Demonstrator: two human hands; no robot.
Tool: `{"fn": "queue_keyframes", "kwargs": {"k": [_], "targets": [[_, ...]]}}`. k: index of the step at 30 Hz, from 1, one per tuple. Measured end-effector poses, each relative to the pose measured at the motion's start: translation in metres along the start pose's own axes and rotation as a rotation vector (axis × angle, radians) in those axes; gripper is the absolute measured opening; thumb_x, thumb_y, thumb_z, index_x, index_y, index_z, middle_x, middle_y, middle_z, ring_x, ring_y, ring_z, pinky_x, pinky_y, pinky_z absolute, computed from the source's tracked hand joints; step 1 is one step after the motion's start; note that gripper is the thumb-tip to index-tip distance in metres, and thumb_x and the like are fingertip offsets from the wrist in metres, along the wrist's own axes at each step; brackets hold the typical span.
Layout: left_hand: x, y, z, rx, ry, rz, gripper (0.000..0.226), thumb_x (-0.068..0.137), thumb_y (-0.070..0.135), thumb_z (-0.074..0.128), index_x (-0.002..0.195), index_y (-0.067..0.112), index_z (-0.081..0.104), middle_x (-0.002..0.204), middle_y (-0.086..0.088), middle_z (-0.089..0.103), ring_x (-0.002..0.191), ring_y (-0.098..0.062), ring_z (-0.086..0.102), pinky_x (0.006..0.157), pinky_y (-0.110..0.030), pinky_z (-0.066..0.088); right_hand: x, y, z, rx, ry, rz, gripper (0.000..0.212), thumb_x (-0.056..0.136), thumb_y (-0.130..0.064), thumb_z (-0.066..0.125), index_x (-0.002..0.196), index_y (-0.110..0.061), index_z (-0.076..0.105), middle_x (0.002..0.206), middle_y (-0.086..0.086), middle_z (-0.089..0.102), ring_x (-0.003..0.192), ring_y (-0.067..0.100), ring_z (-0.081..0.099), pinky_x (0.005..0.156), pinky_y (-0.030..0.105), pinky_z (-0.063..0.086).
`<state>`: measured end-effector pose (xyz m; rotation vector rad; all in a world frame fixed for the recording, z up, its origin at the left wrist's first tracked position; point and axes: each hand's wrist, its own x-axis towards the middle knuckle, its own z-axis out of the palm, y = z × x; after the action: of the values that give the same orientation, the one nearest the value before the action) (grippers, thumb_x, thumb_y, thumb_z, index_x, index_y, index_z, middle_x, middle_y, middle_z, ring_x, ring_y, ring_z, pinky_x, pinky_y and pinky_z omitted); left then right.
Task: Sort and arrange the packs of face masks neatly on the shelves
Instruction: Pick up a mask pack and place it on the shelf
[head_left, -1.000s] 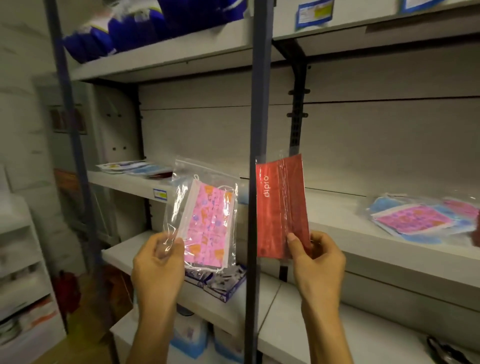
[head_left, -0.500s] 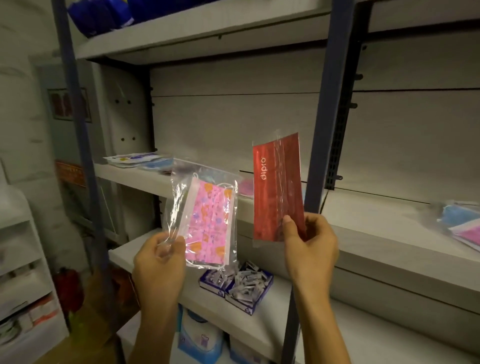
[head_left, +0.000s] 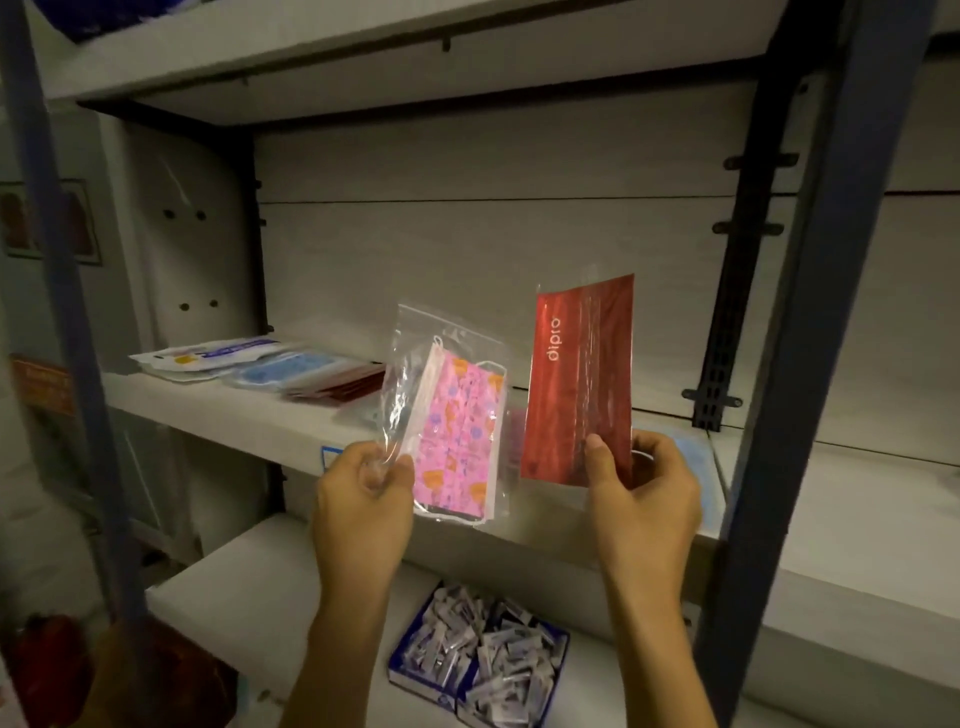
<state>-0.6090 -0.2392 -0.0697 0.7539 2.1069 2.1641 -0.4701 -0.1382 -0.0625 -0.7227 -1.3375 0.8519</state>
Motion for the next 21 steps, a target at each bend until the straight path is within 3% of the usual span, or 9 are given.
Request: {"fn": "queue_keyframes", "kwargs": {"k": [5,8,10,11,14,17,21], "targets": [[0.031,-0.002,0.033,0.04,-0.08,0.017,0.022,0.087,0.016,0.063,0.072,0.029,0.056,0.074,0.004,0.064,0.073,-0.014,0.061,0.058,-0.023,0.041,0.021,0.016,0.009,-0.114,0.072,-0.003,0.017,0.087,-0.027,0.067,0.081,-0.036,0.053,0.08,-0.013,0.063,0.077,0.007,0.065,0.075,0.041,0.058],[0.048,-0.003,0.051,0.086,-0.154,0.057,0.015,0.088,0.017,0.063,0.078,0.026,0.058,0.073,0.009,0.061,0.068,-0.003,0.055,0.052,-0.019,0.034,0.031,0.021,0.013,-0.154,0.108,-0.015,0.019,0.087,-0.028,0.067,0.08,-0.037,0.052,0.079,-0.014,0.062,0.076,0.006,0.064,0.072,0.039,0.058],[0.058,-0.003,0.061,0.136,-0.188,0.09,0.004,0.088,0.02,0.063,0.092,0.021,0.063,0.075,0.01,0.062,0.07,-0.009,0.058,0.056,-0.022,0.037,0.034,0.022,0.017,-0.165,0.114,-0.002,0.02,0.087,-0.029,0.067,0.08,-0.038,0.051,0.079,-0.014,0.061,0.074,0.004,0.063,0.07,0.033,0.056],[0.065,-0.004,0.066,0.164,-0.203,0.113,0.009,0.088,0.022,0.063,0.097,0.02,0.064,0.079,0.009,0.062,0.073,-0.014,0.059,0.06,-0.024,0.038,0.035,0.023,0.02,-0.168,0.123,0.009,0.02,0.088,-0.029,0.066,0.08,-0.038,0.051,0.079,-0.014,0.06,0.074,0.003,0.062,0.069,0.03,0.055],[0.081,-0.003,0.078,0.29,-0.295,0.185,0.009,0.088,0.027,0.063,0.096,0.022,0.063,0.088,0.003,0.066,0.074,-0.015,0.052,0.063,-0.026,0.037,0.041,0.025,0.027,-0.193,0.162,0.033,0.017,0.088,-0.029,0.066,0.083,-0.037,0.051,0.08,-0.015,0.059,0.074,0.002,0.06,0.067,0.025,0.052],[0.095,-0.002,0.084,0.445,-0.422,0.244,0.015,0.088,0.033,0.061,0.101,0.025,0.061,0.096,0.0,0.069,0.075,-0.015,0.05,0.061,-0.025,0.035,0.045,0.029,0.035,-0.246,0.236,0.032,0.01,0.088,-0.027,0.066,0.092,-0.029,0.056,0.082,-0.015,0.061,0.076,0.002,0.061,0.07,0.028,0.053],[0.111,-0.007,0.085,0.666,-0.527,0.357,0.033,0.088,0.046,0.057,0.113,0.024,0.056,0.109,-0.003,0.066,0.104,-0.026,0.056,0.08,-0.033,0.044,0.043,0.032,0.045,-0.304,0.292,0.021,0.011,0.088,-0.027,0.066,0.093,-0.027,0.057,0.081,-0.016,0.061,0.074,0.002,0.061,0.067,0.025,0.053]]}}
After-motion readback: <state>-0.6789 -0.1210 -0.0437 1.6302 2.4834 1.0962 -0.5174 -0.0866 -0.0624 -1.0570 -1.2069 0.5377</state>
